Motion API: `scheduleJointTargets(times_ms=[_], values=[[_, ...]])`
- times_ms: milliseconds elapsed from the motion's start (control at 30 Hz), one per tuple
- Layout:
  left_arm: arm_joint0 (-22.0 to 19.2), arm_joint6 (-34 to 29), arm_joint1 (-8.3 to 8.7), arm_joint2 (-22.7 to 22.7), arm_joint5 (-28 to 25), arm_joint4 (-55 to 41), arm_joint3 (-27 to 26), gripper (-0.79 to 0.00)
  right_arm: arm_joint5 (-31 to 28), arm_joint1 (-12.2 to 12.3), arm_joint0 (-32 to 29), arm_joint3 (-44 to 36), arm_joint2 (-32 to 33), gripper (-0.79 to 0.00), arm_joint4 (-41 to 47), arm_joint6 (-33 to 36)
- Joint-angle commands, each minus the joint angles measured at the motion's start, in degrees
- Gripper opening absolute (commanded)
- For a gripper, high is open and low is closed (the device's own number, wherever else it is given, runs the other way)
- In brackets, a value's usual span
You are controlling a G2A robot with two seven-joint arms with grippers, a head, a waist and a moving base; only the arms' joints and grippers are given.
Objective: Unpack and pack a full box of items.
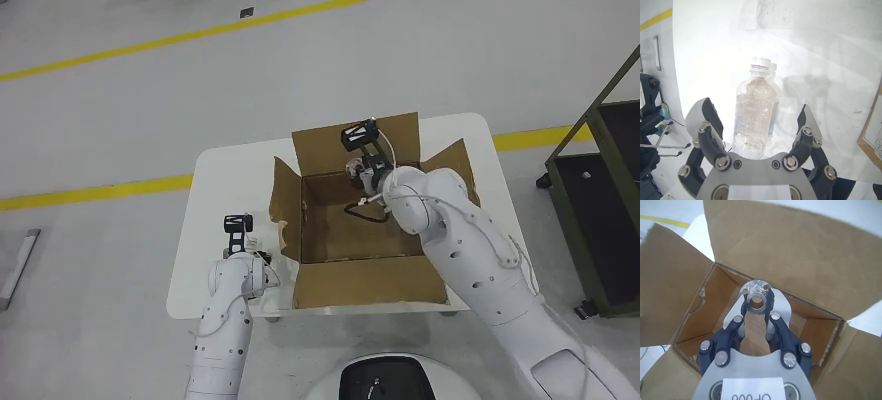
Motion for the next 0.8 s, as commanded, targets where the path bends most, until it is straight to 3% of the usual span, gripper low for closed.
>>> scheduleJointTargets(times_ms=[0,167,300,767], values=[[0.00,0.00,0.00,0.00,0.00,0.00,0.00,0.000,-0.23,0.62,-2.18,-6.05,2.66,-0.785,-0.66,1.59],[0.00,0.00,0.00,0.00,0.00,0.00,0.00,0.000,-0.97,1.98,-7.00,-17.93,10.24,-0.785,0.51,6.13],[0.00,0.00,0.00,0.00,0.00,0.00,0.00,0.000,-1.38,2.89,-9.67,-22.74,14.21,-0.785,-1.83,11.13],[0.00,0.00,0.00,0.00,0.00,0.00,0.00,0.000,-0.60,2.85,-10.23,-22.74,14.63,-0.785,-0.60,9.65]])
